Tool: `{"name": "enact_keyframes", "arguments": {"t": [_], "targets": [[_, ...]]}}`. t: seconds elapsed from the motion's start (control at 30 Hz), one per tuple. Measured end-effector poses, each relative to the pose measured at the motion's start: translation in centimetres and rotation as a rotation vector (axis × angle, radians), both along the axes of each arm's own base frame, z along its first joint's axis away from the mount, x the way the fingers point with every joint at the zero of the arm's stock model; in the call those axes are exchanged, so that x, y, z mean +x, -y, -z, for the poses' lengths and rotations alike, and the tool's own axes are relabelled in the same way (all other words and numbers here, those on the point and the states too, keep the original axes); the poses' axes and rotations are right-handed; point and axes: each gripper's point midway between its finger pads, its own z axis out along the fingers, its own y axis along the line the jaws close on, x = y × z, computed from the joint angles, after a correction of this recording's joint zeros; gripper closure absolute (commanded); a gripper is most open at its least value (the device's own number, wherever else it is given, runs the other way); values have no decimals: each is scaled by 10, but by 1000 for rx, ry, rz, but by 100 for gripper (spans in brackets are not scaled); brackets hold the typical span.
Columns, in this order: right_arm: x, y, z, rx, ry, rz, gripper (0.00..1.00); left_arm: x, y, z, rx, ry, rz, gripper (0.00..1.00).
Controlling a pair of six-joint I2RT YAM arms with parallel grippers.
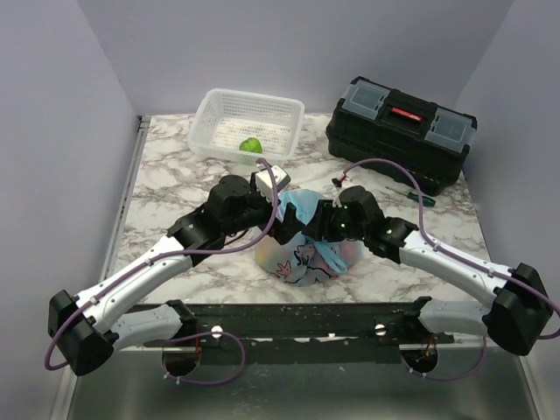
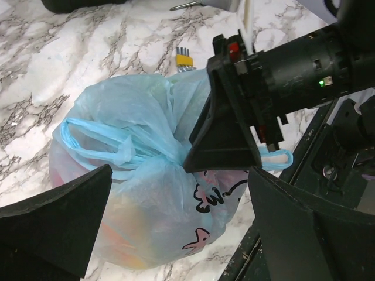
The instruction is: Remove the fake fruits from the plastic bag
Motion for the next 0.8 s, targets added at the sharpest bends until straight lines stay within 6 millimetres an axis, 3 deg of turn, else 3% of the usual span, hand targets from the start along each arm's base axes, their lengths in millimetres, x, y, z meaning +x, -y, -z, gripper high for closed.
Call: {"name": "enact_keyframes", "arguments": {"t": [0.17,0.3,0.43,0.57,0.73,0.8], "targets": [[5,-1,20,-37,-45,25,57,-4,4,1,4,3,16,1],[10,1,33,-74,-62,58,75,-5,8,3,21,2,21,1],[14,5,33,-83,-53,85,89,-7,16,7,39,-7,36,1],[17,10,25,-81,-30,118,98,-12,23,15,66,-32,58,1],[21,17,-5,-30,43,161,99,-9,27,27,105,-66,56,5],[22,20,-15,-12,70,174,99,-6,28,34,126,-86,44,14]]}}
